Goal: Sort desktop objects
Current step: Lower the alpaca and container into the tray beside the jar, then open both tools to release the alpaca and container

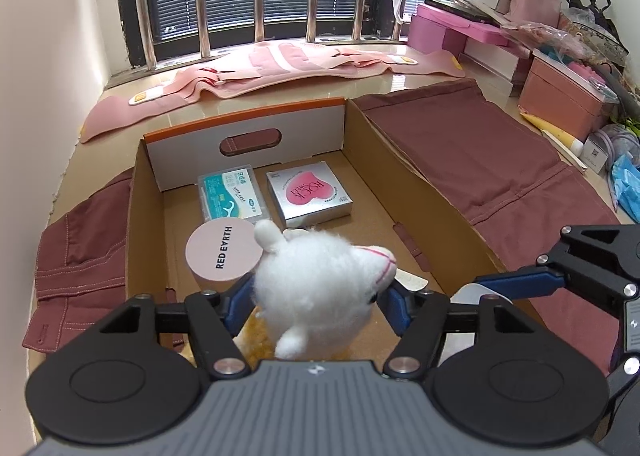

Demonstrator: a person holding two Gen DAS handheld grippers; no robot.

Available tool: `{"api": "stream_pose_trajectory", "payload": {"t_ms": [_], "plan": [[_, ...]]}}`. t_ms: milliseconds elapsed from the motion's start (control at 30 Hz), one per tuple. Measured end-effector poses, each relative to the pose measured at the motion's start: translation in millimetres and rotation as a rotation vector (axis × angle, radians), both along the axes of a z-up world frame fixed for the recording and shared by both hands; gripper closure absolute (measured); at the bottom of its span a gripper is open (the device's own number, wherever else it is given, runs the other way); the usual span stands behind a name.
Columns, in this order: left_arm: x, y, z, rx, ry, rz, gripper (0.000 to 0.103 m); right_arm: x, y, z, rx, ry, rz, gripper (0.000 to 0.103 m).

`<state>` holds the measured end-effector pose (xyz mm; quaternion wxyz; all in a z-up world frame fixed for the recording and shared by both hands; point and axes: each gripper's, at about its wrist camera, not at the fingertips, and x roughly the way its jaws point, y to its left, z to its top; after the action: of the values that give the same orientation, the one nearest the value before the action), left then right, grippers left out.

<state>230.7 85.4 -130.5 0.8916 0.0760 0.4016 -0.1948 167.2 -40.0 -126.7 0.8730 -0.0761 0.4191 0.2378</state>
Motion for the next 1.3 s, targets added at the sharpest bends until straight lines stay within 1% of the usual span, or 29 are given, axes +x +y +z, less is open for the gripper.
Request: {"api": "stream_pose_trajectory", "payload": {"t_ms": [100, 133, 200, 300, 367, 433, 500, 567, 600, 900, 1000, 1133, 1300], "plan": [[-2.0, -0.2, 2.5, 0.007, -0.006, 0.009, 0.033, -1.4, -0.6, 3.5, 0.000, -0.003, 0.004, 0.018], [-3.1, -0.4, 3.9, 0.012, -0.011, 0.011, 0.031, -1.9, -0.9, 4.7, 0.000, -0.004, 0.005, 0.014], [-5.7, -0.8, 7.0, 0.022, -0.024, 0.012, 0.026, -3.0, -1.6, 6.5, -0.002, -0.009, 0.006, 0.011], [-7.9, 0.2, 11.3, 0.026, -0.030, 0.017, 0.019, -5.2, -2.2, 9.5, -0.004, -0.014, 0.008, 0.011], [-8.8, 0.6, 13.8, 0.027, -0.031, 0.025, 0.011, -6.5, -2.6, 11.3, -0.005, -0.013, 0.010, 0.010], [-10.9, 1.2, 17.4, 0.029, -0.037, 0.034, 0.006, -8.0, -2.9, 13.3, -0.007, -0.012, 0.015, 0.010], [-13.1, 2.2, 21.4, 0.027, -0.043, 0.041, 0.004, -9.5, -3.2, 15.3, -0.009, -0.009, 0.021, 0.009], [-14.9, 3.2, 25.2, 0.029, -0.047, 0.048, 0.000, -11.1, -3.8, 17.5, -0.007, -0.007, 0.027, 0.004], [-16.2, 3.5, 27.3, 0.031, -0.051, 0.052, 0.000, -12.4, -4.3, 19.4, -0.005, -0.008, 0.030, 0.000], [-30.9, 3.5, 45.0, 0.044, -0.075, 0.101, 0.000, -24.8, -10.2, 35.4, 0.008, -0.026, 0.040, 0.000], [-35.7, 5.1, 50.2, 0.039, -0.065, 0.125, 0.000, -31.2, -13.4, 41.8, 0.012, -0.036, 0.041, 0.000], [-46.1, 6.4, 58.5, 0.027, -0.074, 0.158, 0.000, -38.2, -19.9, 48.0, 0.035, -0.024, 0.015, 0.000], [-59.2, 5.4, 67.8, 0.030, -0.082, 0.202, 0.000, -48.1, -27.5, 53.6, 0.069, -0.002, -0.007, 0.000]]}}
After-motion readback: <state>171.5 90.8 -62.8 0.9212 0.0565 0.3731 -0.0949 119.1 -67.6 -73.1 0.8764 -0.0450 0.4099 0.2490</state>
